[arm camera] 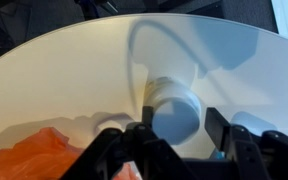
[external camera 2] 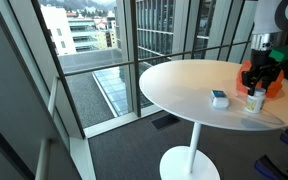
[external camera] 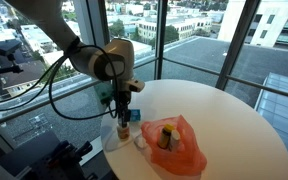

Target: Put the white bottle into the carrier bag

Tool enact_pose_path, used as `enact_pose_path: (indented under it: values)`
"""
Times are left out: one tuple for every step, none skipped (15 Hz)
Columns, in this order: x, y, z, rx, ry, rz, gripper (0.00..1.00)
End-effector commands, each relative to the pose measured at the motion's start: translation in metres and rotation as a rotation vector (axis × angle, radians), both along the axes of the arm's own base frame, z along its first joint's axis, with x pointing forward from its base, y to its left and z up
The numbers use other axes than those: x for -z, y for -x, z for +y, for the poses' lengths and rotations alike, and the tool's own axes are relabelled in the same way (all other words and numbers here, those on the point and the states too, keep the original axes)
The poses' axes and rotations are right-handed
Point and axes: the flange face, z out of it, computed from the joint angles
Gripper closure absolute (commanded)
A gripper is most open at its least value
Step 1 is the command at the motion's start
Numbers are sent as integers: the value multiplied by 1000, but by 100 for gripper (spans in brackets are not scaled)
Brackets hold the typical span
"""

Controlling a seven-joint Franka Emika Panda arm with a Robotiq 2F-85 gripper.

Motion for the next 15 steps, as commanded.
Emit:
enact_pose_path:
  values:
    - [-14,-8,0,11,11,-23,72]
    - [-19,-9,0,13,8,-29,80]
    - [-28,-9,-1,18,7,-40,81]
    - [-36,-10,-3,22,3,-52,81]
    - [-46,-11,-5,29,8,-67,81]
    - [-55,-11,-8,34,13,-81,81]
    - [-65,-12,-12,45,22,-95,81]
    - [-74,-12,-16,57,27,-106,81]
    - [-83,-12,-21,71,32,-119,81]
    - [-91,-13,-26,82,34,-132,81]
    - [-98,-13,-31,93,37,-146,81]
    - [-104,-14,-37,101,41,-157,81]
    - [-110,-14,-43,110,40,-168,81]
    - [-115,-15,-48,124,31,-178,81]
    - [-119,-15,-55,140,24,-184,81]
